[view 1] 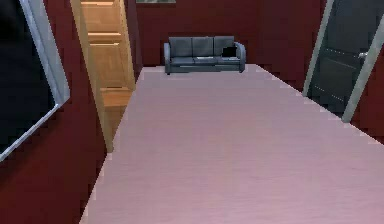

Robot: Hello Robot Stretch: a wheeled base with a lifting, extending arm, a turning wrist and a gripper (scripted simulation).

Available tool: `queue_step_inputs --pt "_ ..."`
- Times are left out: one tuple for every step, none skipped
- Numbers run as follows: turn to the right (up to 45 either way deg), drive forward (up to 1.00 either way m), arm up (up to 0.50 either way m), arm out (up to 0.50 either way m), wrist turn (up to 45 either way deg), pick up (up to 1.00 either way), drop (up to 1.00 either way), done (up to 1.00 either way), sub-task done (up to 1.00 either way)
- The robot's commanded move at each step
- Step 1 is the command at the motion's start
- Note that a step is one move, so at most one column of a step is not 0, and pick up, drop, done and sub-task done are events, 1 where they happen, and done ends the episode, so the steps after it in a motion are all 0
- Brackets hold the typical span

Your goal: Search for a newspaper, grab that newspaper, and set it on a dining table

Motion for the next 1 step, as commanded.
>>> queue_step_inputs --pt "0.0 1.0 0.0 0.0 0.0 0.0 0.0 0.0 0.0"
